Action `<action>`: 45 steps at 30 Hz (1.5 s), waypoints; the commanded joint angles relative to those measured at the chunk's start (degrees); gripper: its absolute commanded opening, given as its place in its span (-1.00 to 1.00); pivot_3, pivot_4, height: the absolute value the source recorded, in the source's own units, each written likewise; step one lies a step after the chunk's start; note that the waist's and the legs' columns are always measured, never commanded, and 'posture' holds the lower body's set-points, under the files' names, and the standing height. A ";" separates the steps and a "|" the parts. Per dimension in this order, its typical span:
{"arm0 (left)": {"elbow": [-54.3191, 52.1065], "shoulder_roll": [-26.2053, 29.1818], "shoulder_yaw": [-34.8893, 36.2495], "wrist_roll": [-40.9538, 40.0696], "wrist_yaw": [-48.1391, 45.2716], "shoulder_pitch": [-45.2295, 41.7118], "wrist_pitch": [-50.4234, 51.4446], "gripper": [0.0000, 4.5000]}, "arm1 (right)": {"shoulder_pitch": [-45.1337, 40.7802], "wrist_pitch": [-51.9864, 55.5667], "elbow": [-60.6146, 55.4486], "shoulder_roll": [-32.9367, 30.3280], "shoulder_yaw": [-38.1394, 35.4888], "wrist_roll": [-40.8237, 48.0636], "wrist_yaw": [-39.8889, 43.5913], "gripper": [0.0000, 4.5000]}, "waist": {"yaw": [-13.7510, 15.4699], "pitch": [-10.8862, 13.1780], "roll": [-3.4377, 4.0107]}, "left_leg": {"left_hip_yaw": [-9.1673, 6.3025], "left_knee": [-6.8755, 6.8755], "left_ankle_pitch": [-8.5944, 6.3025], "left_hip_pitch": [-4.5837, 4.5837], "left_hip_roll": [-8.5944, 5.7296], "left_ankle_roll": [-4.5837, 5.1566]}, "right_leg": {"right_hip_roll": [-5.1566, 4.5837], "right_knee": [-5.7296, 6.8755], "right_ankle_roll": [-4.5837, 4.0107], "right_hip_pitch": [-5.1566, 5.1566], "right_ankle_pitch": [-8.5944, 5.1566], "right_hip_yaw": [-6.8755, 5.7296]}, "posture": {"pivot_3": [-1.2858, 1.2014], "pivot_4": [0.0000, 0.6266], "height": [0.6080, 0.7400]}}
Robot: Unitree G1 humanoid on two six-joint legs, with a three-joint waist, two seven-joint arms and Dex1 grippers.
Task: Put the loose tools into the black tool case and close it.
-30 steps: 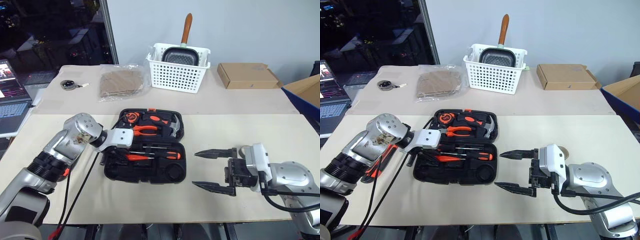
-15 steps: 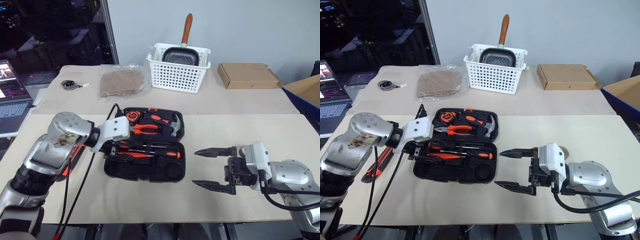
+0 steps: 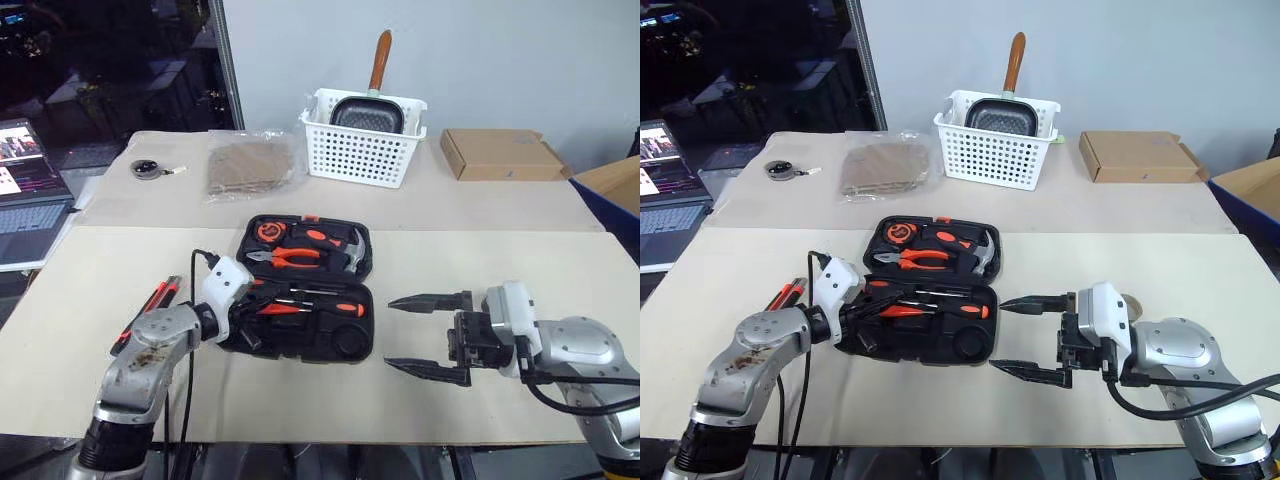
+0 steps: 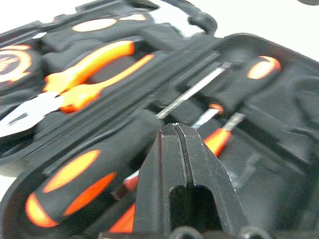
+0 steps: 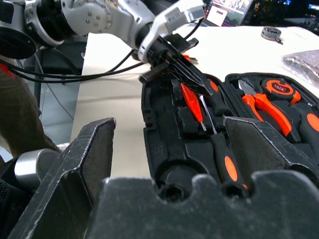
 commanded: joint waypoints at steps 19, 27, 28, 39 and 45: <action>18.75 6.26 -12.96 20.26 7.48 3.82 -27.74 -0.99 | 0.73 0.11 -2.76 -1.78 -2.80 1.85 -1.26 0.80 | -1.08 -1.07 0.80 | 0.20 -0.44 -0.02 0.91 0.14 -0.01 | -0.18 -0.35 0.09 1.06 -0.11 0.22 | 0.03 -0.52 1.00; 14.62 1.41 -5.48 7.76 8.13 6.63 -32.25 -0.99 | 0.09 -0.16 -2.32 -1.41 -2.02 1.61 -1.13 0.80 | -1.76 -1.12 0.78 | 0.27 -0.48 -0.02 0.96 0.15 -0.02 | -0.51 -0.34 0.08 1.03 -0.12 0.18 | 0.03 -0.52 1.00; 12.08 0.05 -3.23 2.89 7.29 6.79 -30.79 -0.99 | -0.02 -0.19 -2.25 -1.38 -1.96 1.60 -1.10 0.80 | -1.79 -1.12 0.79 | 0.26 -0.49 -0.02 0.96 0.15 -0.02 | -0.52 -0.36 0.08 1.02 -0.12 0.15 | 0.03 -0.52 1.00; -5.11 0.96 7.64 -21.77 3.10 9.55 -11.46 -0.99 | -1.92 -0.59 -0.69 -0.97 -0.61 1.21 -0.33 0.80 | -0.72 -0.83 0.19 | 0.16 -0.48 -0.03 0.00 -0.12 0.00 | -0.66 -0.44 0.19 -0.02 -0.03 -0.13 | 0.03 -0.52 1.00; -5.42 3.07 3.48 -19.25 3.73 11.33 -6.19 -0.99 | -2.38 -1.01 -0.04 -0.72 0.06 0.88 0.07 0.80 | -0.68 -0.82 0.18 | 0.15 -0.48 -0.03 0.01 -0.14 0.02 | -0.53 -0.47 0.21 0.01 -0.03 -0.11 | 0.03 -0.52 1.00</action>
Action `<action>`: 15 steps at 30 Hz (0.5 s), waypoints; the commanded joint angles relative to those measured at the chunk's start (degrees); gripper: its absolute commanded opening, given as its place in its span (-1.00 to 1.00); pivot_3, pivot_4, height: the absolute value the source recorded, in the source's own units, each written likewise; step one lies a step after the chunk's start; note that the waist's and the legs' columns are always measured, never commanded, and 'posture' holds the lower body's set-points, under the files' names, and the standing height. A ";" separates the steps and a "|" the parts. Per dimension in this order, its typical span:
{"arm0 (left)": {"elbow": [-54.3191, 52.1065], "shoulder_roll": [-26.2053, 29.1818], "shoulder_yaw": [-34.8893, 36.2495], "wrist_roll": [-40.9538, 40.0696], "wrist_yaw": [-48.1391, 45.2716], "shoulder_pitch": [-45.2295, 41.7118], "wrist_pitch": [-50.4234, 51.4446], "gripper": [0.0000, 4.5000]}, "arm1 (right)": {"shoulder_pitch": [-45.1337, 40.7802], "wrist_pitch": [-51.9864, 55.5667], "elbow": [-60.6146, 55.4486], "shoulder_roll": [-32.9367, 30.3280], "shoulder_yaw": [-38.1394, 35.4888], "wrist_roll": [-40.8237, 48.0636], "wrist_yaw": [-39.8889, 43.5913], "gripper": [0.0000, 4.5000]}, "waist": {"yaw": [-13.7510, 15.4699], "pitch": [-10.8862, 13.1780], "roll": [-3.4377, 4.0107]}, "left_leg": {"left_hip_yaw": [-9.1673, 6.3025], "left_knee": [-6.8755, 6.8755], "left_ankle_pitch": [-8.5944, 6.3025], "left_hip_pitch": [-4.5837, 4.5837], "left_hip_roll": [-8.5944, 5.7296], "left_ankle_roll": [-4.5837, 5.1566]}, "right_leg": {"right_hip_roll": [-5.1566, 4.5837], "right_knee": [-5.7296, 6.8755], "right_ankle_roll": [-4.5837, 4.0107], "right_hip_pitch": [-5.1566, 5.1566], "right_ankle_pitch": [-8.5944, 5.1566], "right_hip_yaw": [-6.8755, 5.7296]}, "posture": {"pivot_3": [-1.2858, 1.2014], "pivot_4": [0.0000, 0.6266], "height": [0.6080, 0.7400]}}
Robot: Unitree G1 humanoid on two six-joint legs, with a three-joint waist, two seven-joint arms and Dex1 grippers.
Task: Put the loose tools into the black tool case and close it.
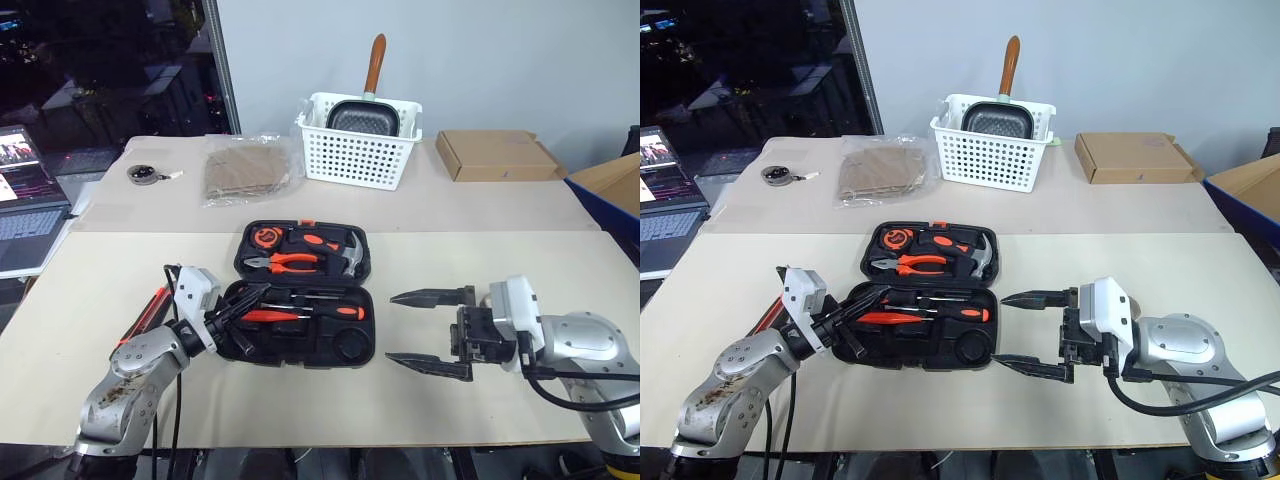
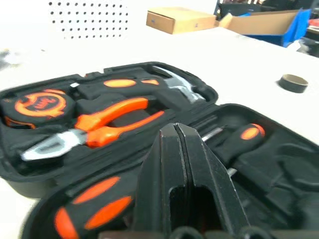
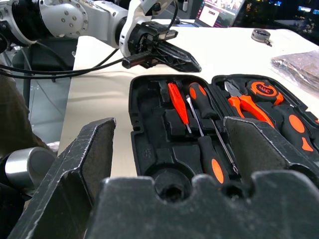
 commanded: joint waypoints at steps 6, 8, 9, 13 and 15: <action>0.01 0.61 -4.85 5.09 3.88 -0.51 5.17 -0.99 | -0.53 -1.50 -0.33 0.18 -0.51 0.77 0.55 0.80 | 0.19 0.01 -0.02 | -0.03 0.01 0.01 -0.01 0.01 0.00 | 0.07 0.00 0.00 -0.01 0.00 0.01 | 0.03 -0.52 1.00; 0.77 1.81 -6.68 6.78 4.25 -0.47 7.59 -0.99 | -0.34 -1.49 -0.49 0.17 -0.58 0.74 0.51 0.80 | 0.21 0.01 -0.01 | -0.04 0.01 0.01 0.00 0.01 0.00 | 0.08 0.00 -0.01 0.00 0.00 0.01 | 0.03 -0.52 1.00; 1.17 1.96 -7.16 7.39 4.28 -0.27 7.72 -0.99 | -0.29 -1.45 -0.54 0.15 -0.62 0.76 0.49 0.80 | 0.22 0.01 -0.01 | -0.04 0.01 0.01 0.00 0.01 0.00 | 0.08 0.00 -0.01 0.00 0.00 0.01 | 0.03 -0.52 1.00; 2.61 2.50 -8.20 8.90 4.89 -0.64 8.90 -0.99 | -0.10 -1.42 -0.69 0.05 -0.79 0.80 0.51 0.80 | 0.32 -0.01 0.02 | -0.03 0.01 0.01 0.06 0.00 0.00 | 0.01 0.00 -0.01 0.08 0.00 0.02 | 0.03 -0.52 1.00; 2.72 3.30 -9.21 9.78 4.59 -1.06 9.98 -0.99 | -0.05 -1.45 -0.66 -0.03 -0.85 0.79 0.61 0.80 | 0.43 -0.01 0.02 | -0.03 0.01 0.01 0.14 0.00 0.00 | -0.01 0.00 -0.01 0.15 0.00 0.02 | 0.03 -0.52 1.00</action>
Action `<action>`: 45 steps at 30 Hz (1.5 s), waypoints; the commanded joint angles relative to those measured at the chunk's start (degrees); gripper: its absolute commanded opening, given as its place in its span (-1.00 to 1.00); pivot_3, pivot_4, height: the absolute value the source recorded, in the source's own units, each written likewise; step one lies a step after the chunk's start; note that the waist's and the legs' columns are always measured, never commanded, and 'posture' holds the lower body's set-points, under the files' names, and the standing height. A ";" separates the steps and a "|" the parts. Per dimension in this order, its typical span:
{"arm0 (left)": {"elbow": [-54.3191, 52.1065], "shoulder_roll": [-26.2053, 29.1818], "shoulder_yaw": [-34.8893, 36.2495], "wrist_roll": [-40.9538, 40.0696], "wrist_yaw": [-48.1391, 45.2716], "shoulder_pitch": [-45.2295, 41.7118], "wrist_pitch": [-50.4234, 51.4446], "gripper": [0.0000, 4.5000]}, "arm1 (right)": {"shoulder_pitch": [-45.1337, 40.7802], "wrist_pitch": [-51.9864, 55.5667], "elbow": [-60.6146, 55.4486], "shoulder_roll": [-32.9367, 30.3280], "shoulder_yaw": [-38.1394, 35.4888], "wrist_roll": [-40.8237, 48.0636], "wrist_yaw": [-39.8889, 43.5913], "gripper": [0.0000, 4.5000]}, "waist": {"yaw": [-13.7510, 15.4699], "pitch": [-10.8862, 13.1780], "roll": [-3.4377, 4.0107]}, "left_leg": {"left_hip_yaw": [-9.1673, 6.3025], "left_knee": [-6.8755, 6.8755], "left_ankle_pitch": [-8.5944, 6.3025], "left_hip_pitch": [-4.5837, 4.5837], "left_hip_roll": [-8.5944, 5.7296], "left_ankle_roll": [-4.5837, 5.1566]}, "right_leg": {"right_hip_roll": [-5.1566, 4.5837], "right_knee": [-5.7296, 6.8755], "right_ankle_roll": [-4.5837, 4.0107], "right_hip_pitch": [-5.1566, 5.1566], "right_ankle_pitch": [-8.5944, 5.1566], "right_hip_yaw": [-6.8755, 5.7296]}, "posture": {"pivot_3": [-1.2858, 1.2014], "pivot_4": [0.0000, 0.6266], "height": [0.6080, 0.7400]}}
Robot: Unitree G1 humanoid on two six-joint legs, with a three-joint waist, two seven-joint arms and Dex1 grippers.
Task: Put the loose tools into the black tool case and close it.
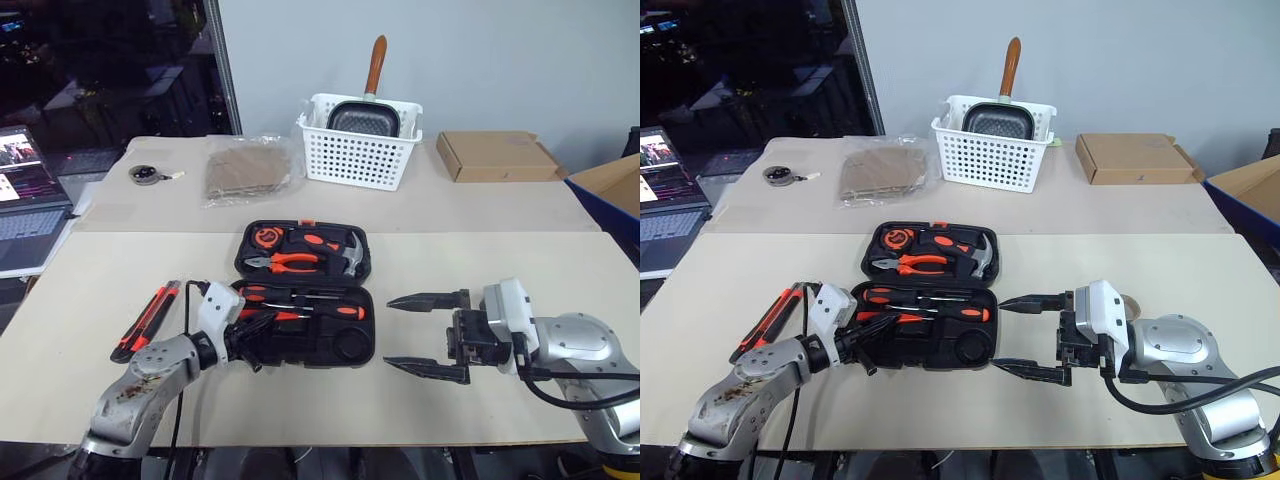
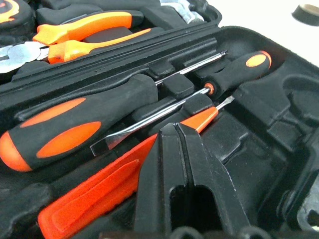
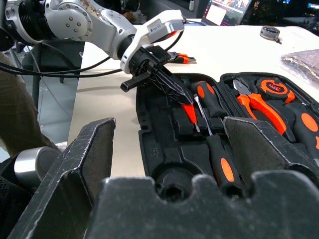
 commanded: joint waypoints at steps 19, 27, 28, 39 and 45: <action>3.31 7.79 -7.99 11.17 1.78 1.66 6.96 -0.99 | -1.40 -1.59 -0.31 0.37 -0.35 0.49 0.69 0.80 | 0.08 -0.30 0.44 | 0.05 -0.07 0.00 0.82 0.07 -0.02 | -0.25 -0.09 -0.03 0.81 -0.09 0.06 | 0.03 -0.52 1.00; 4.83 8.62 -4.69 12.40 2.13 4.95 5.00 -0.99 | -1.62 -1.80 0.13 0.49 -0.08 0.49 1.12 0.80 | 0.12 -0.36 0.55 | 0.04 -0.17 0.00 0.83 0.16 -0.03 | -0.26 -0.03 0.05 0.88 -0.46 0.16 | 0.03 -0.52 1.00; 5.57 9.01 -4.14 12.75 2.14 5.60 4.57 -0.99 | -1.71 -1.83 0.22 0.59 0.01 0.47 1.14 0.80 | 0.19 -0.37 0.56 | 0.04 -0.17 0.00 0.88 0.16 -0.04 | -0.28 -0.03 0.02 0.87 -0.48 0.15 | 0.03 -0.52 1.00; 6.97 7.65 -0.27 10.33 1.88 5.60 2.49 -0.99 | -3.01 -2.15 1.17 1.38 1.09 0.02 1.66 0.80 | -0.33 -0.36 0.56 | 0.03 -0.49 0.01 1.08 0.32 -0.08 | -0.30 -0.03 -0.27 0.85 -0.45 0.18 | 0.03 -0.52 1.00; -5.34 -1.32 14.94 -12.33 -1.49 6.93 4.31 -0.99 | -3.22 -2.17 1.13 1.55 1.16 0.40 1.65 0.80 | -0.40 0.16 0.14 | 0.03 -0.51 0.18 0.85 0.49 -0.32 | -0.24 0.03 -0.10 0.39 -0.22 0.00 | 0.03 -0.52 1.00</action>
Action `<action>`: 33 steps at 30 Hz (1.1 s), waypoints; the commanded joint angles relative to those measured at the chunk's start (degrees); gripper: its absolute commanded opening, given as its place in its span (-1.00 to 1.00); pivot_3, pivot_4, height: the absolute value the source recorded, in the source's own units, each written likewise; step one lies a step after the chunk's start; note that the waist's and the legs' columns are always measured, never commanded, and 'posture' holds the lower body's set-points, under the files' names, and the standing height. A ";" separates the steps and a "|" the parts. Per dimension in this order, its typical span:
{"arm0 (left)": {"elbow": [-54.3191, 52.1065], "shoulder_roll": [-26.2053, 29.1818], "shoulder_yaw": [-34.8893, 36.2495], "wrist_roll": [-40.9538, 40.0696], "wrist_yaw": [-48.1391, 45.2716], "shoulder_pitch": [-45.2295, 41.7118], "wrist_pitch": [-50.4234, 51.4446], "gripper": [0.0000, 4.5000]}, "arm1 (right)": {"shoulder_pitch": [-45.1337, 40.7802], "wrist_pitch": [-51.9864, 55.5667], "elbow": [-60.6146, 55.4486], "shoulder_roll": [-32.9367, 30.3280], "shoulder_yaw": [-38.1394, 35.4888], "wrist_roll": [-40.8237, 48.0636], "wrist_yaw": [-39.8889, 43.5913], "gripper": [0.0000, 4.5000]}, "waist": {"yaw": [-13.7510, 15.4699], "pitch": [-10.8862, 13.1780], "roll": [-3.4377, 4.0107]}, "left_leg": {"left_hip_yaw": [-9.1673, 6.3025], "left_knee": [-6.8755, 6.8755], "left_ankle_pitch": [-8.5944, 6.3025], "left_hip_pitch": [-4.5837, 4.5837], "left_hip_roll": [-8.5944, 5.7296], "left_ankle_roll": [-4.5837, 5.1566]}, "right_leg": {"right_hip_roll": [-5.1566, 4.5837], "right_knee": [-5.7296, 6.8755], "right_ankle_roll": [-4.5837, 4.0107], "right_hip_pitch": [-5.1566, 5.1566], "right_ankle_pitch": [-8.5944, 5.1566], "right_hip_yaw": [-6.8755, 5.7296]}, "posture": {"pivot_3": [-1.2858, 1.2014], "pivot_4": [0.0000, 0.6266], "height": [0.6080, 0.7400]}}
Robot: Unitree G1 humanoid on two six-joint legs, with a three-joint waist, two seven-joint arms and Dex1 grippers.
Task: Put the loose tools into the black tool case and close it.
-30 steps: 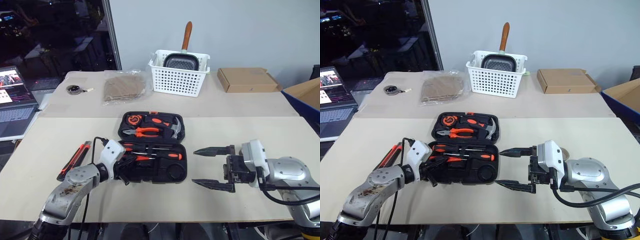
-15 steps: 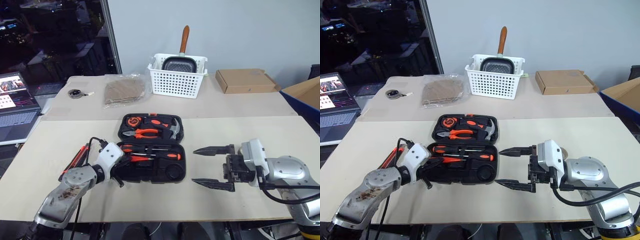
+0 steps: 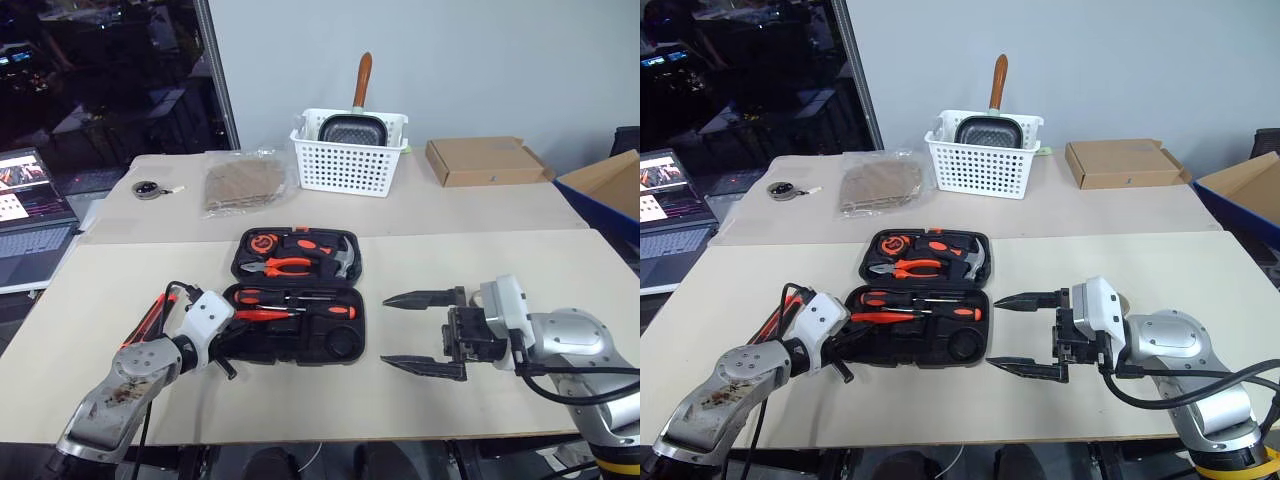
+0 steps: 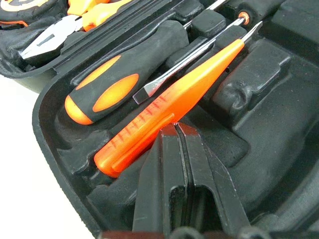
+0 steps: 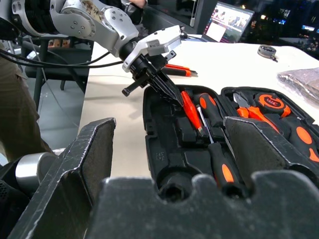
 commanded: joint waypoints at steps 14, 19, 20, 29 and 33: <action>-8.18 2.66 5.55 -13.96 7.19 -7.64 11.63 -0.99 | -3.52 -1.87 1.32 1.48 1.42 0.07 0.96 0.80 | 0.82 0.54 -0.90 | -0.06 0.04 -0.21 -1.11 -0.46 0.17 | -0.04 -0.42 0.00 -0.67 0.12 -0.24 | 0.03 -0.52 1.00; -4.14 4.41 -2.64 -4.12 6.40 -8.11 7.51 -0.99 | -2.51 -1.95 0.52 1.12 0.82 0.14 0.50 0.80 | 0.52 0.55 -0.90 | -0.04 0.04 -0.22 -1.06 -0.45 0.18 | 0.01 -0.37 0.01 -0.67 0.14 -0.20 | 0.03 -0.52 1.00; -3.31 4.77 -3.89 -2.42 5.87 -8.17 6.46 -0.99 | -2.27 -1.90 0.33 1.03 0.62 0.18 0.33 0.80 | 0.54 0.55 -0.89 | -0.05 0.04 -0.21 -1.06 -0.44 0.18 | 0.01 -0.36 -0.02 -0.68 0.13 -0.20 | 0.03 -0.52 1.00; 4.35 6.34 -11.30 5.78 -1.14 -11.69 -1.06 -0.99 | -0.90 -1.98 -0.87 0.73 0.06 0.09 -0.75 0.80 | 0.81 0.56 -0.85 | -0.07 0.07 -0.18 -0.97 -0.44 0.14 | -0.01 -0.24 -0.07 -0.58 0.12 -0.23 | 0.03 -0.52 1.00; 8.46 7.92 -11.72 7.30 -7.11 -12.27 -6.60 -0.99 | -0.91 -2.03 -0.96 0.85 0.23 -0.06 -1.02 0.80 | 0.80 0.55 -0.84 | -0.04 0.07 -0.18 -0.95 -0.44 0.14 | -0.01 -0.24 -0.04 -0.58 0.13 -0.25 | 0.03 -0.52 1.00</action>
